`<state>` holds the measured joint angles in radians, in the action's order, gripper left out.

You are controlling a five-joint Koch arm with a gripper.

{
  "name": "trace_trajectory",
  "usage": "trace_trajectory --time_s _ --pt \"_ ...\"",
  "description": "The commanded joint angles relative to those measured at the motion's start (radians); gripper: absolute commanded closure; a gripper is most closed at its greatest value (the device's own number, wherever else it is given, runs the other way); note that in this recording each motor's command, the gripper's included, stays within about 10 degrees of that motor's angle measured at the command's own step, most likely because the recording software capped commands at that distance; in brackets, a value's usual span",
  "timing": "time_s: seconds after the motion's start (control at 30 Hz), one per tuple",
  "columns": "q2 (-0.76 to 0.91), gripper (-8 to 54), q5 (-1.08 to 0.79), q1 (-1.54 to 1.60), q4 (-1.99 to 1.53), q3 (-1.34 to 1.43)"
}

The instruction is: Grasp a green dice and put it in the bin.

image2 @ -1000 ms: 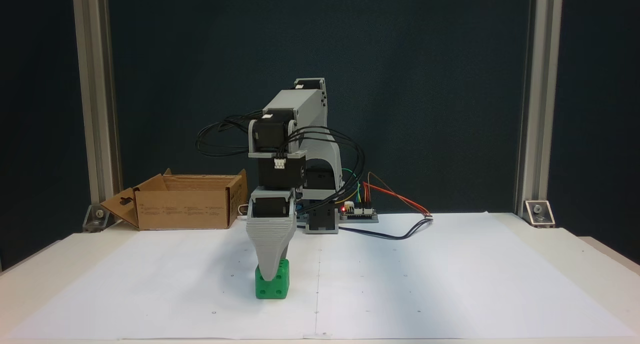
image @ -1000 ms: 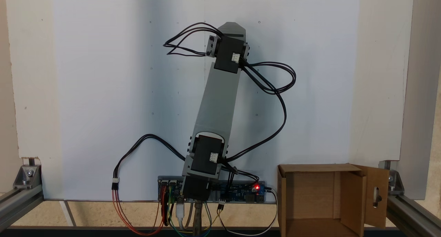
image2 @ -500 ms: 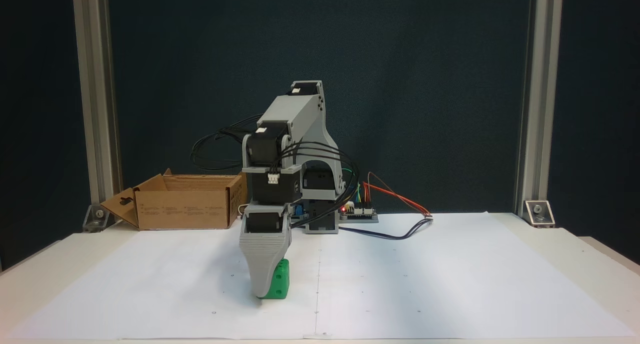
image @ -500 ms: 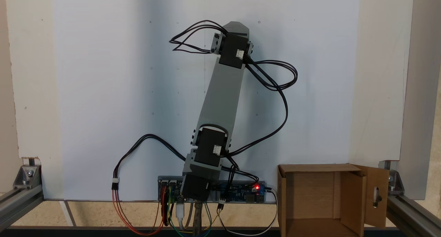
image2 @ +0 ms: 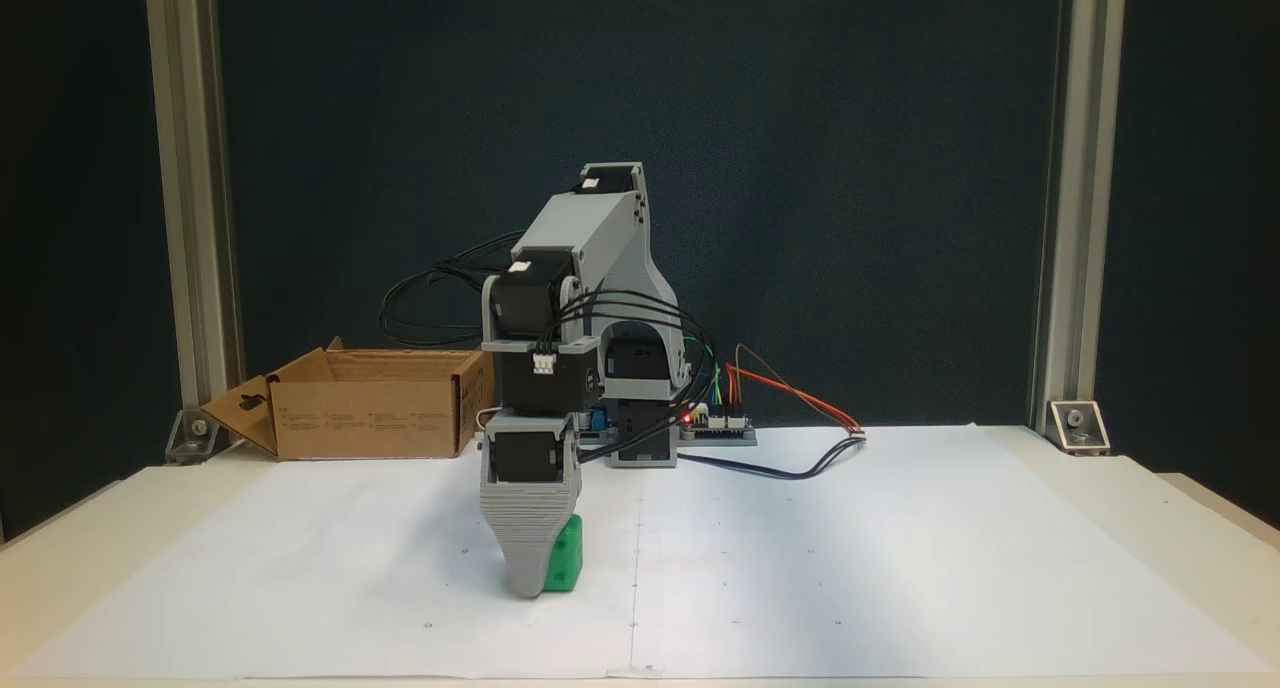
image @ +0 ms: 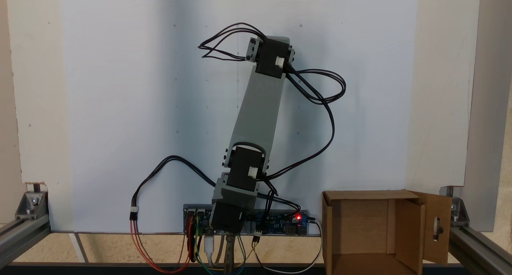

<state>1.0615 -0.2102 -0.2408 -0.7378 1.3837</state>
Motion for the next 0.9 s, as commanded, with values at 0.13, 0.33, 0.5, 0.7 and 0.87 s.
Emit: trace_trajectory --time_s 0.13,0.33,0.5,0.7,0.87 --pt "0.025 34.1 -0.011 0.014 0.014 -0.025" --pt "0.167 34.1 0.028 0.025 -0.199 -0.152" --pt "0.304 34.1 0.058 0.025 -0.476 -0.356" --pt "0.431 34.1 0.052 -0.066 -0.569 -0.348" --pt "0.532 34.1 0.018 -0.374 -0.572 -0.341"
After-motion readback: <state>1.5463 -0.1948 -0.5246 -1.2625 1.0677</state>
